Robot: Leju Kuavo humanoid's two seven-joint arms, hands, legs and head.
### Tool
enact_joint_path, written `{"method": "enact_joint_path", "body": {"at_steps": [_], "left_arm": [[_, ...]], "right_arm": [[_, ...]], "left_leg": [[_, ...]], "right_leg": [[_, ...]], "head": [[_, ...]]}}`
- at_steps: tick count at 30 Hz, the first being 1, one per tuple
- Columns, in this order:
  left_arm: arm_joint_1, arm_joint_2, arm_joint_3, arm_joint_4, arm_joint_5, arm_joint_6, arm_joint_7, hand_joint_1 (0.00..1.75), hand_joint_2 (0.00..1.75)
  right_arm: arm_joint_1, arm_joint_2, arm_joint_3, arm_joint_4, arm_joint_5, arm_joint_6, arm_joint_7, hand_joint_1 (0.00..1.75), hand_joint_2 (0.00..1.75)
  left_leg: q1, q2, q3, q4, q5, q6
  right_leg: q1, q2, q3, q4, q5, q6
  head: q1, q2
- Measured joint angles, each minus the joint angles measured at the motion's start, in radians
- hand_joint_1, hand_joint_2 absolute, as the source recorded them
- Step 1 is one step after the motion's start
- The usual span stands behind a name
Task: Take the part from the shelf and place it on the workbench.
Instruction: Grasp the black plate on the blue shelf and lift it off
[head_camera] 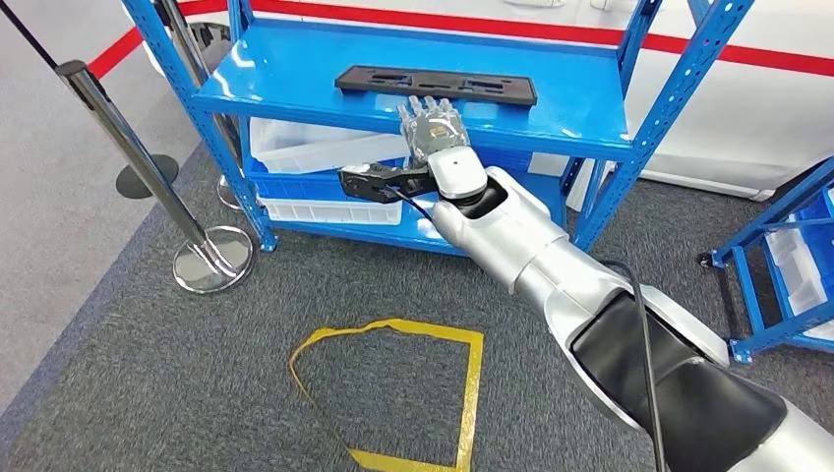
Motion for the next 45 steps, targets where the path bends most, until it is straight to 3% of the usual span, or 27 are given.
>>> {"method": "enact_joint_path", "body": {"at_steps": [2,3,4,5,7,8,9,13,15,17,18,19,20,22,24,26,29,32,34,35,36,38,39,43,45], "left_arm": [[0.000,0.002,0.000,0.000,0.000,0.000,0.000,0.00,0.00],[0.002,0.002,0.000,0.000,0.000,0.000,0.000,0.00,0.00],[0.003,0.003,0.000,0.000,0.000,-0.001,0.001,0.00,0.00],[0.003,0.003,0.000,0.000,0.000,-0.001,0.001,0.00,0.00],[0.002,0.003,0.000,0.000,0.000,-0.002,0.002,0.00,0.00],[0.001,0.003,0.000,0.000,0.000,-0.003,0.002,0.00,0.00],[0.000,0.003,0.000,0.000,0.001,-0.003,0.002,0.00,0.00],[0.001,0.001,0.000,0.000,0.002,-0.003,0.002,0.00,0.00],[0.001,0.001,0.000,0.000,0.001,-0.003,0.002,0.00,0.00],[0.001,0.001,0.000,0.000,0.001,-0.003,0.001,0.00,0.00],[0.001,0.001,0.000,0.000,0.001,-0.003,0.001,0.00,0.00],[0.001,0.001,0.000,0.000,0.001,-0.004,0.001,0.00,0.00],[0.001,0.001,0.000,0.000,0.000,-0.005,0.000,0.00,0.00],[0.001,0.000,0.000,0.000,-0.001,-0.006,0.000,0.00,0.00],[0.000,-0.002,-0.001,0.000,-0.001,-0.005,0.000,0.00,0.00],[-0.001,-0.003,-0.001,0.000,-0.002,-0.004,0.000,0.00,0.00],[0.000,-0.003,-0.001,0.000,-0.002,-0.003,0.003,0.00,0.00],[-0.001,-0.002,-0.001,0.000,-0.002,-0.003,0.005,0.00,0.00],[0.001,-0.002,-0.001,0.000,-0.002,-0.001,0.005,0.00,0.00],[0.002,-0.002,-0.001,0.000,-0.002,0.002,0.004,0.00,0.00],[0.002,-0.002,-0.001,0.000,-0.002,0.006,0.004,0.00,0.00],[0.001,-0.002,-0.001,0.000,-0.002,0.017,0.002,0.00,0.00],[-0.001,-0.002,-0.001,0.000,-0.002,0.023,0.001,0.00,0.00],[0.000,-0.003,-0.002,0.000,-0.004,0.038,-0.001,0.00,0.00],[0.000,-0.003,-0.002,0.000,-0.006,0.039,-0.002,0.00,0.00]], "right_arm": [[0.003,0.000,-0.001,-0.001,0.000,0.001,0.000,0.00,0.00],[0.005,-0.001,-0.001,-0.001,0.001,0.001,0.000,0.00,0.00],[0.008,-0.001,-0.001,-0.001,0.002,0.002,0.000,0.00,0.00],[0.009,-0.001,-0.001,-0.002,0.005,0.004,0.000,0.00,0.00],[0.009,-0.001,-0.001,-0.004,0.010,0.006,0.000,0.00,0.00],[0.009,-0.002,-0.001,-0.005,0.011,0.007,0.000,0.00,0.00],[0.008,-0.002,-0.001,-0.007,0.012,0.008,0.000,0.00,0.00],[0.008,-0.003,-0.001,-0.008,0.013,0.012,0.000,0.00,0.00],[0.007,-0.004,-0.001,-0.009,0.013,0.013,0.000,0.00,0.00],[0.008,-0.005,-0.001,-0.010,0.014,0.015,0.000,0.00,0.00],[0.010,-0.005,-0.001,-0.010,0.015,0.016,0.000,0.00,0.00],[0.012,-0.005,-0.001,-0.009,0.015,0.017,0.000,0.00,0.00],[0.014,-0.005,-0.001,-0.010,0.017,0.018,0.000,0.00,0.00],[0.013,-0.006,-0.001,-0.011,0.019,0.018,0.000,0.00,0.00],[0.012,-0.008,-0.001,-0.014,0.021,0.019,0.000,0.00,0.00],[0.012,-0.009,-0.001,-0.017,0.022,0.020,0.000,0.00,0.00],[0.013,-0.010,-0.001,-0.020,0.027,0.021,0.000,0.00,0.00],[0.014,-0.011,-0.001,-0.024,0.032,0.026,0.000,0.00,0.00],[0.018,-0.010,-0.001,-0.024,0.033,0.031,0.000,0.00,0.00],[0.021,-0.010,-0.001,-0.024,0.034,0.034,-0.001,0.00,0.00],[0.022,-0.010,-0.001,-0.024,0.034,0.036,-0.001,0.00,0.00],[0.022,-0.011,-0.001,-0.027,0.036,0.037,-0.001,0.00,0.00],[0.022,-0.011,-0.001,-0.029,0.037,0.038,-0.001,0.00,0.00],[0.023,-0.012,-0.001,-0.034,0.038,0.039,-0.001,0.00,0.00],[0.022,-0.012,-0.001,-0.036,0.038,0.039,-0.001,0.00,0.00]], "left_leg": [[-0.001,0.000,-0.066,0.130,-0.048,-0.003],[-0.001,0.000,-0.092,0.173,-0.053,-0.004],[-0.001,0.000,-0.102,0.180,-0.040,-0.005],[-0.001,0.001,-0.092,0.148,-0.010,-0.004],[-0.003,0.003,-0.037,0.021,0.060,-0.002],[-0.004,0.003,-0.012,-0.033,0.077,0.002],[-0.006,0.003,0.002,-0.064,0.082,0.006],[-0.006,-0.001,0.010,-0.080,0.075,0.029],[-0.004,-0.002,0.018,-0.088,0.076,0.038],[-0.004,-0.002,0.022,-0.090,0.074,0.043],[-0.004,-0.002,0.024,-0.089,0.073,0.044],[-0.005,-0.002,0.026,-0.089,0.071,0.045],[-0.005,-0.003,0.029,-0.089,0.069,0.045],[-0.006,-0.005,0.036,-0.089,0.064,0.043],[-0.009,-0.006,0.037,-0.089,0.060,0.038],[-0.009,-0.006,0.035,-0.091,0.061,0.029],[-0.010,-0.005,0.028,-0.074,0.043,0.015],[-0.010,-0.002,-0.049,0.086,-0.034,0.007],[-0.010,-0.002,-0.099,0.174,-0.051,0.004],[-0.010,-0.001,-0.101,0.168,-0.033,0.003],[-0.009,-0.001,-0.084,0.126,0.001,0.004],[-0.012,0.001,-0.027,-0.002,0.063,0.007],[-0.013,0.001,-0.006,-0.047,0.075,0.011],[-0.015,-0.002,0.011,-0.078,0.070,0.031],[-0.011,-0.002,0.021,-0.087,0.070,0.040]], "right_leg": [[0.003,0.000,0.004,-0.001,-0.002,-0.006],[0.005,0.000,0.006,0.000,-0.004,-0.008],[0.006,0.001,0.008,0.002,-0.006,-0.009],[0.006,0.002,0.009,0.004,-0.009,-0.008],[0.007,0.003,0.012,0.012,-0.019,-0.002],[0.009,0.004,0.011,0.018,-0.024,0.003],[0.011,0.004,0.009,0.022,-0.026,0.008],[0.011,0.002,0.001,0.036,-0.040,0.023],[0.007,0.000,-0.030,0.107,-0.082,0.034],[0.004,-0.001,-0.093,0.234,-0.134,0.041],[0.003,-0.001,-0.119,0.282,-0.144,0.042],[0.002,-0.001,-0.132,0.299,-0.137,0.041],[0.003,-0.001,-0.126,0.276,-0.111,0.038],[0.007,0.001,-0.073,0.149,-0.036,0.023],[0.015,0.002,-0.024,0.045,0.001,0.008],[0.020,0.002,-0.012,0.019,-0.004,0.003],[0.010,0.001,0.002,-0.004,-0.001,-0.004],[0.008,0.000,0.013,-0.012,-0.001,-0.011],[0.011,0.000,0.014,-0.007,-0.007,-0.014],[0.011,0.001,0.015,-0.003,-0.011,-0.015],[0.012,0.001,0.016,0.002,-0.016,-0.013],[0.014,0.002,0.016,0.015,-0.028,-0.007],[0.015,0.003,0.013,0.021,-0.032,-0.003],[0.016,0.003,0.006,0.030,-0.040,0.012],[0.014,0.001,-0.010,0.070,-0.066,0.025]], "head": [[0.000,0.000],[0.000,0.000],[0.000,0.000],[0.000,0.000],[-0.002,0.000],[-0.002,0.000],[-0.003,0.000],[-0.003,0.000],[0.000,0.000],[0.002,0.000],[0.002,0.000],[0.002,0.000],[0.002,0.000],[0.002,0.000],[0.002,0.000],[0.003,0.000],[0.002,0.000],[-0.002,0.000],[-0.003,0.000],[-0.003,0.000],[-0.004,0.000],[-0.004,0.000],[-0.004,0.000],[-0.004,0.000],[-0.002,0.000]]}}
